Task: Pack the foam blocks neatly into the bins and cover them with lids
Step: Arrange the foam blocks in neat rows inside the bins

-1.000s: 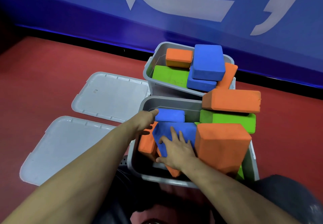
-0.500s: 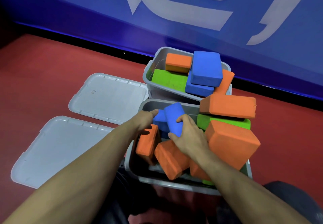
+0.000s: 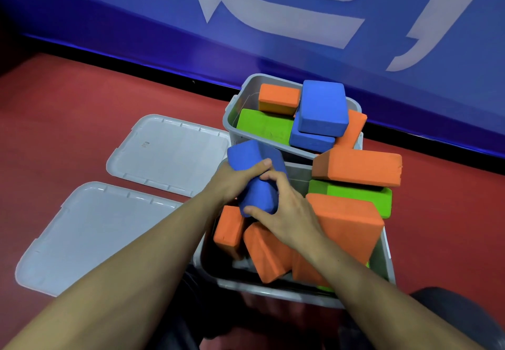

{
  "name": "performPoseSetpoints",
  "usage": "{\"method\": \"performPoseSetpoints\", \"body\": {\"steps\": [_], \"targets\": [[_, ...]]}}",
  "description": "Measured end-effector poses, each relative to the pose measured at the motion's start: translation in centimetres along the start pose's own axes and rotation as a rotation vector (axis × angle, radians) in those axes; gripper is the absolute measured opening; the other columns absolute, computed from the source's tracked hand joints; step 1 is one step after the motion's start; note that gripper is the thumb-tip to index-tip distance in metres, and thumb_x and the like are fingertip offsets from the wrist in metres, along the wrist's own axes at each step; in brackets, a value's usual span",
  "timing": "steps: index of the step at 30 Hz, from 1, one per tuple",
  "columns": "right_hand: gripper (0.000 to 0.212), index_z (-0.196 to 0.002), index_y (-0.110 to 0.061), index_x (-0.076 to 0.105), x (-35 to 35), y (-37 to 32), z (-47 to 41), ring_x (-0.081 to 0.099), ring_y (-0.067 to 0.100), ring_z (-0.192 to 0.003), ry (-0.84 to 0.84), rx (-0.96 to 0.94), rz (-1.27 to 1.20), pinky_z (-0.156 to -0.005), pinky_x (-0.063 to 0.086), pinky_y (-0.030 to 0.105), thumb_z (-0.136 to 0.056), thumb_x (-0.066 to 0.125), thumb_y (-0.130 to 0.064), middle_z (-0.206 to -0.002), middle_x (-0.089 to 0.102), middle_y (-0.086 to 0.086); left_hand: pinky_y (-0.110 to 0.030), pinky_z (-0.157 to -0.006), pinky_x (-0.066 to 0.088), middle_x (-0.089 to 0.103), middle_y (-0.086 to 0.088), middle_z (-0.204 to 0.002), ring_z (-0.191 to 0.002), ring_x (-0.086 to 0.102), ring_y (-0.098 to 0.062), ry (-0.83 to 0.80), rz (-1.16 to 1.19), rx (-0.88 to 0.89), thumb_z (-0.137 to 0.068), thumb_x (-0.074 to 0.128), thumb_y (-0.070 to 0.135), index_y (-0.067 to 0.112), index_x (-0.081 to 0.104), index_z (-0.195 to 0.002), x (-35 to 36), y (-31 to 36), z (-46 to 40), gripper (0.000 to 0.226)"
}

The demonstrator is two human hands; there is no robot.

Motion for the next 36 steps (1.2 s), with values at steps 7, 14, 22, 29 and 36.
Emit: {"method": "performPoseSetpoints", "body": {"steps": [7, 14, 22, 29, 36], "targets": [[0.065, -0.137, -0.032, 0.043, 3.1, 4.3, -0.9, 0.043, 0.005, -0.139, 0.094, 0.125, -0.407, -0.112, 0.04, 0.03, -0.084, 0.081, -0.036, -0.154, 0.043, -0.008, -0.034, -0.062, 0.06, 0.076, -0.003, -0.105, -0.088, 0.074, -0.022, 0.208, 0.325, -0.103, -0.072, 0.085, 0.049, 0.017, 0.069, -0.115, -2.9, -2.4, -1.2, 0.055], [0.067, -0.144, -0.02, 0.042, 3.8, 7.9, -2.0, 0.048, 0.015, -0.132, 0.125, 0.34, -0.491, -0.111, 0.043, 0.04, -0.088, 0.076, -0.036, -0.145, 0.048, 0.0, -0.039, -0.074, 0.062, 0.073, -0.004, -0.105, -0.094, 0.071, -0.025, 0.33, 0.605, -0.173, -0.083, 0.077, 0.04, 0.017, 0.063, -0.111, -5.5, -4.8, -3.4, 0.039], [0.066, -0.149, -0.017, 0.037, 5.8, 9.1, -2.5, 0.04, 0.015, -0.141, 0.035, 0.405, -0.45, -0.118, 0.035, 0.04, -0.094, 0.067, -0.037, -0.154, 0.041, 0.0, -0.043, -0.069, 0.057, 0.062, -0.01, -0.112, -0.09, 0.063, -0.028, 0.379, 0.464, -0.338, -0.1, 0.055, 0.038, 0.014, 0.051, -0.128, -6.9, -9.4, -5.4, 0.037], [0.068, -0.149, -0.012, 0.035, 6.6, 9.7, -2.2, 0.037, 0.016, -0.142, -0.023, 0.426, -0.365, -0.111, 0.032, 0.027, -0.094, 0.067, -0.037, -0.155, 0.038, 0.003, -0.045, -0.089, 0.057, 0.054, -0.008, -0.101, -0.097, 0.06, -0.031, 0.423, 0.228, -0.423, -0.101, 0.049, 0.036, 0.011, 0.05, -0.119, -8.2, -11.7, -4.8, 0.031], [0.077, -0.149, -0.013, 0.036, 8.8, 10.1, -0.4, 0.04, 0.02, -0.141, -0.178, 0.386, -0.21, -0.108, 0.031, 0.023, -0.089, 0.074, -0.039, -0.153, 0.038, 0.006, -0.026, -0.07, 0.055, 0.069, -0.011, -0.098, -0.087, 0.067, -0.027, 0.212, -0.228, -0.539, -0.1, 0.052, 0.014, 0.004, 0.063, -0.101, -6.8, -13.1, -1.6, 0.015]]}}
Point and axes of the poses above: each hand's wrist, its own z-axis away from the middle knuckle, its own x-axis out of the palm, y = z × x, the point moved 9 cm from there along -z, towards the middle knuckle
